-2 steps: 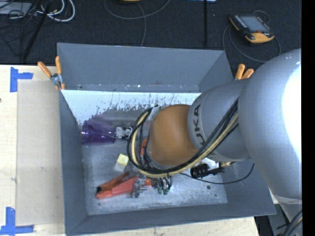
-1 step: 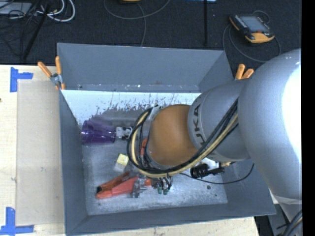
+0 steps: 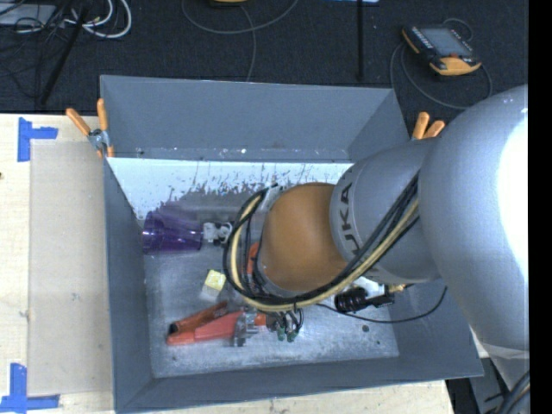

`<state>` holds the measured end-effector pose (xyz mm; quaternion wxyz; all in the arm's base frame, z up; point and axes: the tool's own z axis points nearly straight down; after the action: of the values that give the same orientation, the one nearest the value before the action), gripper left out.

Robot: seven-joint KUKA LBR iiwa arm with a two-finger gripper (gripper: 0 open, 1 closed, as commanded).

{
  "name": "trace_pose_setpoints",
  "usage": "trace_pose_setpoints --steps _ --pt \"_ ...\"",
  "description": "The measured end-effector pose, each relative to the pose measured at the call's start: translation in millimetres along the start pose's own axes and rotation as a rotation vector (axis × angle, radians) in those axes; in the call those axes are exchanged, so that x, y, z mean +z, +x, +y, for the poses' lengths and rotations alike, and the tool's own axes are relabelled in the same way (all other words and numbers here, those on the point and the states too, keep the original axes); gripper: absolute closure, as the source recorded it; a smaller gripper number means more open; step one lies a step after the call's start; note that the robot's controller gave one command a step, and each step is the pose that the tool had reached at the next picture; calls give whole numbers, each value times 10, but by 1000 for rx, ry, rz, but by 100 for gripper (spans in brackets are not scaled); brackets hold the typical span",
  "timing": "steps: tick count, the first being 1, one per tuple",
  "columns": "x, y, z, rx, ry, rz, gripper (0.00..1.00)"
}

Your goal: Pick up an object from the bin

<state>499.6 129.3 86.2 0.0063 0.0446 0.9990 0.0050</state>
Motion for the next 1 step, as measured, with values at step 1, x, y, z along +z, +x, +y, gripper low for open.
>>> trace_pose_setpoints --steps 1 --pt "-425 26 -31 -30 11 13 100"
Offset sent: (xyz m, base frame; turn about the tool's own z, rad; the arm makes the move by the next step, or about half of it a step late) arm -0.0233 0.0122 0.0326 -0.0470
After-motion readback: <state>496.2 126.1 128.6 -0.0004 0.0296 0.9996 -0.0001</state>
